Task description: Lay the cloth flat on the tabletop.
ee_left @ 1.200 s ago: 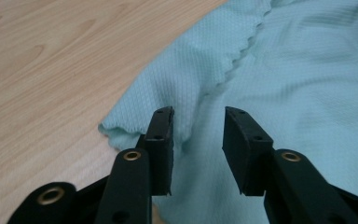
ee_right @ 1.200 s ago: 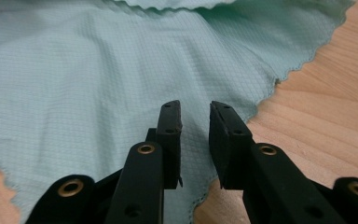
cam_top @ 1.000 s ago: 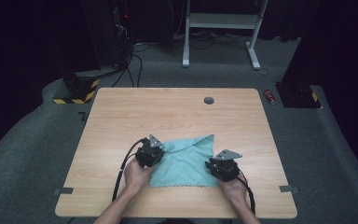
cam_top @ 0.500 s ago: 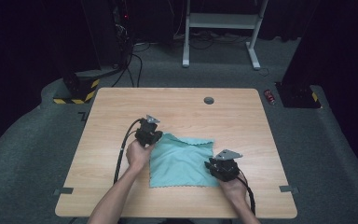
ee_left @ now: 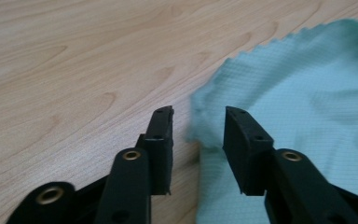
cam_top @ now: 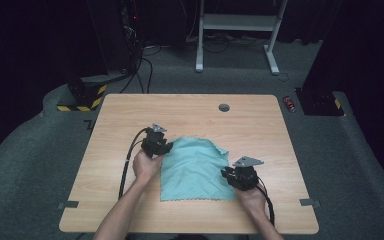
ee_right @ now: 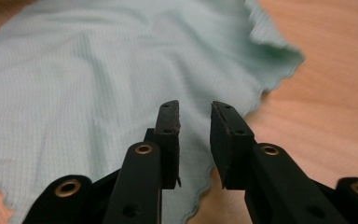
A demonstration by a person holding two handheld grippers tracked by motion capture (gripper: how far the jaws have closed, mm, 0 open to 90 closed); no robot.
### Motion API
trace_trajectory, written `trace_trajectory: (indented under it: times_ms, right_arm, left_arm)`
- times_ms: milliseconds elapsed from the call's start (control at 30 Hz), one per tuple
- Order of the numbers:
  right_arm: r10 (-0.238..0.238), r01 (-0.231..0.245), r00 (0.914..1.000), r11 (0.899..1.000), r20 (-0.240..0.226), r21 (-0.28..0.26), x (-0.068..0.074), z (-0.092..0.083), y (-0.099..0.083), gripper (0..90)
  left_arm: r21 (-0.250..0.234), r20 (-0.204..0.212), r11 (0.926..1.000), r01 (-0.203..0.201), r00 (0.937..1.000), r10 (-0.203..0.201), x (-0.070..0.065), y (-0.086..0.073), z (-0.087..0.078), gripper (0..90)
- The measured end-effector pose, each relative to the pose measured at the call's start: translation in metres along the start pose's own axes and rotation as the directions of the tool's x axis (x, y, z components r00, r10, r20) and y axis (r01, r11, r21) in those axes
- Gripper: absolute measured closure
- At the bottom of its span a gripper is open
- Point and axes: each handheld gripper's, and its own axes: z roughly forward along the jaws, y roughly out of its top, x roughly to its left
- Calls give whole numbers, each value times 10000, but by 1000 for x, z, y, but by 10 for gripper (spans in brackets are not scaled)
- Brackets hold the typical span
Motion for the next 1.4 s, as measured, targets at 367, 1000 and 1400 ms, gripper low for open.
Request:
trace_trajectory:
  times_ms: [367, 1000, 1400]
  right_arm:
    - [291, -290, 9996, 9994, -49, 191, -15, 25, 29, 793]
    - [648, -666, 9888, 9977, 1346, 87, -40, 39, 51, 735]
    - [227, -373, 9842, 9961, 1756, 806, -44, 44, 38, 709]
  left_arm:
    - [-290, 281, 9995, 131, 9995, -123, -2, -16, -8, 572]
    - [-562, -307, 9981, 237, 9992, -254, 1, -25, 3, 555]
    - [312, -1660, 9983, 487, 9852, -428, 27, -24, 12, 546]
